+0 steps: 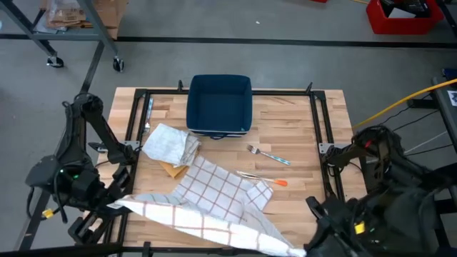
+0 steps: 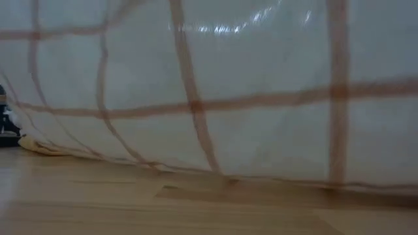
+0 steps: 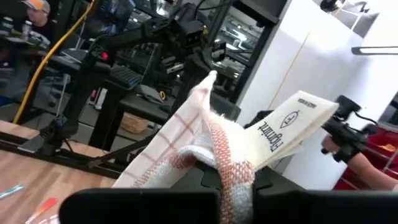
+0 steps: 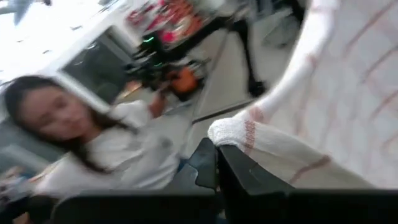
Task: Fold towel
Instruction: Fold the white patterned towel
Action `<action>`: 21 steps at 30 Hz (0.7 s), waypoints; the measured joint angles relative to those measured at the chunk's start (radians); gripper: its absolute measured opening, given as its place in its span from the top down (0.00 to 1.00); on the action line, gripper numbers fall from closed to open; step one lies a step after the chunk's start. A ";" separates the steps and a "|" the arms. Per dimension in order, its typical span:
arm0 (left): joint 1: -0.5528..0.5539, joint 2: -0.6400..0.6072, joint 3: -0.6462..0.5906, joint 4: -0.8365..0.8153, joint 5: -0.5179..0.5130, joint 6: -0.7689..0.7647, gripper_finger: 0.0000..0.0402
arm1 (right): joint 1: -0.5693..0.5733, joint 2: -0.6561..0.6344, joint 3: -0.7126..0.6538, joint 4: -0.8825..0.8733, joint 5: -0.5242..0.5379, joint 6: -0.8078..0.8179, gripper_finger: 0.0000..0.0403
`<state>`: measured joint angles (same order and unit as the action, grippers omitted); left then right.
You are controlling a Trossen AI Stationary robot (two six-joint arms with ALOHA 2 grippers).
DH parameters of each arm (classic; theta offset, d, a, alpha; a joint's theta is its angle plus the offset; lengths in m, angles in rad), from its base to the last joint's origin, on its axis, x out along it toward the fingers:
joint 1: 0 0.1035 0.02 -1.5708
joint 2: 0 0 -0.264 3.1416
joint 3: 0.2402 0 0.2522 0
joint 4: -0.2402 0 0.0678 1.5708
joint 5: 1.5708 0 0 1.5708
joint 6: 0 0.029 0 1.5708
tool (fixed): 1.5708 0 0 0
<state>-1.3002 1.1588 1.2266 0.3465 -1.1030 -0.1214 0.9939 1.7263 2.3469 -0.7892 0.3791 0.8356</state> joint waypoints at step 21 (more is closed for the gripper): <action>0.092 -0.087 0.000 0.106 -0.227 0.396 1.00 | -0.002 -0.048 -0.006 -0.392 0.497 -0.068 0.99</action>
<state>-1.2082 1.0723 1.2263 0.4528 -1.3301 0.2748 0.9924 1.6783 2.3413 -1.1812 0.8761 0.7673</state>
